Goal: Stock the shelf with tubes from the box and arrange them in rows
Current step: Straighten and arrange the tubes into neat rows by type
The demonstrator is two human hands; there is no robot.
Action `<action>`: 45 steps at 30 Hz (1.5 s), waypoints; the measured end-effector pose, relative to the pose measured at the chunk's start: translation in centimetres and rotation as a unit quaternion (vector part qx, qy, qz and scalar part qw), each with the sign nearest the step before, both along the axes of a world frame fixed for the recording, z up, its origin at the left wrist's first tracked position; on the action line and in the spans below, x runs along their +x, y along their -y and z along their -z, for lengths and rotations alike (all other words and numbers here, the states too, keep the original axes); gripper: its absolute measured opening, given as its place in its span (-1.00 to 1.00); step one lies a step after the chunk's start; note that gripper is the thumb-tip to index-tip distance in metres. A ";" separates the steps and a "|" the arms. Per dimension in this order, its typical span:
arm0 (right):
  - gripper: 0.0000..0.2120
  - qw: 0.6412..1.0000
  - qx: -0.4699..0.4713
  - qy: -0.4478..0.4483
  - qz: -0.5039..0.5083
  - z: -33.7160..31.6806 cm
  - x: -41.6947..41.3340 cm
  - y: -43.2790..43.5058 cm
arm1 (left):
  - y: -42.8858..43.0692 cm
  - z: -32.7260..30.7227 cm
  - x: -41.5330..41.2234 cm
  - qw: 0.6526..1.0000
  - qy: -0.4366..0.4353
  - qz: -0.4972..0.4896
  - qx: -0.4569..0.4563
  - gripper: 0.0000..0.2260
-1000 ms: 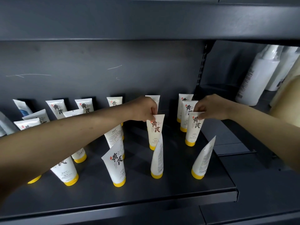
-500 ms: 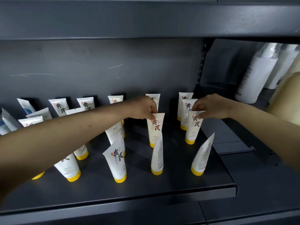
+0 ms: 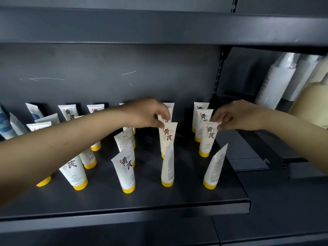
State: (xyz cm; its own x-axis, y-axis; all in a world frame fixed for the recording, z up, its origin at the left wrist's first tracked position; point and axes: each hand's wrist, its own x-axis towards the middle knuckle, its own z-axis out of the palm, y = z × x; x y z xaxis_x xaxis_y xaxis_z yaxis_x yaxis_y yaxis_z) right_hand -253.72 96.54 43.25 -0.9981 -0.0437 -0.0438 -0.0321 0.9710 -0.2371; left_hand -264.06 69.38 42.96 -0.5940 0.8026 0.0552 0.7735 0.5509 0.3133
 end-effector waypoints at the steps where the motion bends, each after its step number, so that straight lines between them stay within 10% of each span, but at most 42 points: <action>1: -0.77 1.000 0.018 0.007 -0.013 0.1 0.5 0.3 | 0.0 0.1 0.6 0.999 0.001 0.025 -0.022 -0.73; 12: -0.72 0.995 -0.007 0.099 -0.026 1.6 3.4 2.5 | -1.0 0.9 4.1 0.989 0.096 0.056 -0.103 -0.76; 17: -0.89 0.995 -0.076 0.061 0.001 2.1 3.7 2.4 | -1.2 1.9 5.3 0.994 0.059 -0.001 -0.091 -0.75; 25: -0.64 0.993 -0.112 0.018 0.011 2.9 4.9 2.5 | -1.1 3.5 7.1 0.996 -0.037 -0.024 -0.071 -0.70; 45: -0.74 1.000 -0.003 0.007 -0.001 3.7 5.2 1.5 | 0.0 5.0 6.7 0.997 0.015 -0.073 -0.015 -0.81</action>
State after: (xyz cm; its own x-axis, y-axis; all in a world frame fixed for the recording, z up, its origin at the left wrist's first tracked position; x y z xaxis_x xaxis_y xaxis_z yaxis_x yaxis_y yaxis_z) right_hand -248.57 95.09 39.56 -0.9973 -0.0457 -0.0568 -0.0306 0.9696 -0.2428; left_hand -257.40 69.33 38.00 -0.7058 0.7083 0.0123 0.6748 0.6669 0.3160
